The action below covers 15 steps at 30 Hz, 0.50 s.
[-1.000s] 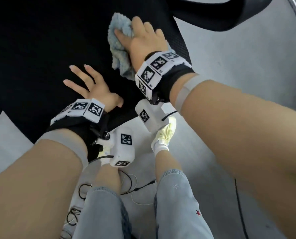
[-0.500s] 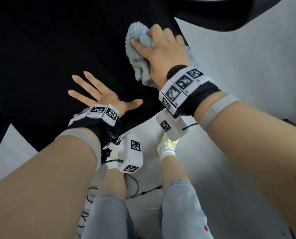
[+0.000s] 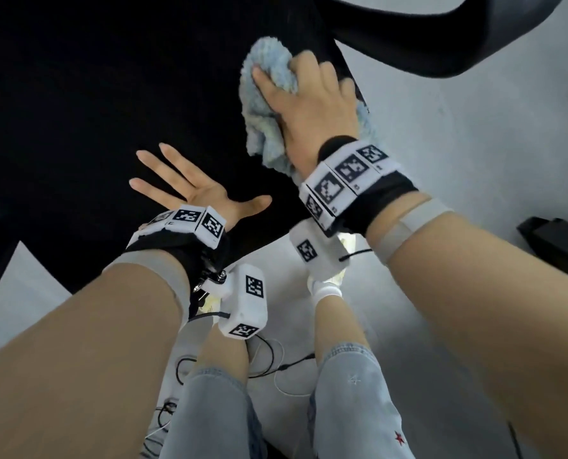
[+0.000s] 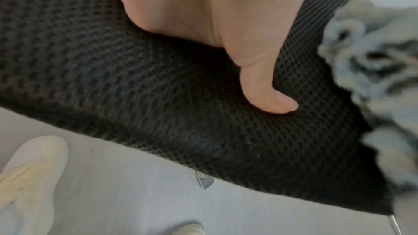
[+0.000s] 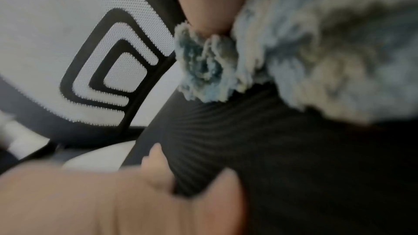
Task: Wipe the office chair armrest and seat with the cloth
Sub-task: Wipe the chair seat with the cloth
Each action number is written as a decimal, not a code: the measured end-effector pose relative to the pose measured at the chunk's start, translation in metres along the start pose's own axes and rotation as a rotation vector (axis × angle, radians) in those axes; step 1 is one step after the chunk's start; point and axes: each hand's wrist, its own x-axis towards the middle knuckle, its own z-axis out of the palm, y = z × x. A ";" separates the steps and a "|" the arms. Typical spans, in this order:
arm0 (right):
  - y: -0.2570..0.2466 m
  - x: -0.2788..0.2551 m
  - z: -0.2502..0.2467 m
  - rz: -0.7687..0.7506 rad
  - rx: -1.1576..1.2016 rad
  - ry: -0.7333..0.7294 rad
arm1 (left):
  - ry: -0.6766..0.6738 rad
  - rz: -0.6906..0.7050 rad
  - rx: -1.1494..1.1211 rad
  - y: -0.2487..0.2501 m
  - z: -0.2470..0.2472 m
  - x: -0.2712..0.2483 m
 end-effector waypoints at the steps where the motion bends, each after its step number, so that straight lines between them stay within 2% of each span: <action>1: -0.004 0.008 0.001 0.030 0.002 0.005 | 0.047 0.002 -0.011 0.002 0.001 -0.003; 3: -0.007 -0.002 0.003 0.085 0.046 0.032 | 0.063 -0.006 -0.035 0.006 0.000 -0.008; 5: 0.000 -0.037 0.016 0.125 0.084 0.044 | -0.044 -0.040 -0.027 0.006 -0.003 -0.005; 6: 0.004 -0.059 0.024 0.124 0.079 0.039 | -0.142 -0.041 -0.029 0.009 -0.008 -0.006; 8: 0.013 -0.093 0.037 0.016 0.051 0.037 | -0.401 -0.034 -0.018 0.007 -0.015 0.001; 10: 0.025 -0.097 0.039 -0.128 0.052 0.013 | -0.460 -0.045 -0.023 0.006 -0.018 0.002; 11: 0.031 -0.090 0.033 -0.126 0.063 0.027 | -0.443 -0.064 -0.008 0.005 -0.018 0.002; 12: 0.037 -0.081 0.027 -0.040 0.116 0.067 | -0.442 -0.070 -0.023 0.008 -0.020 0.001; 14: 0.046 -0.063 0.019 0.248 0.354 0.217 | -0.472 -0.112 -0.028 0.015 -0.023 -0.001; 15: 0.043 -0.058 0.020 0.322 0.411 0.293 | -0.481 -0.132 -0.007 0.017 -0.021 0.003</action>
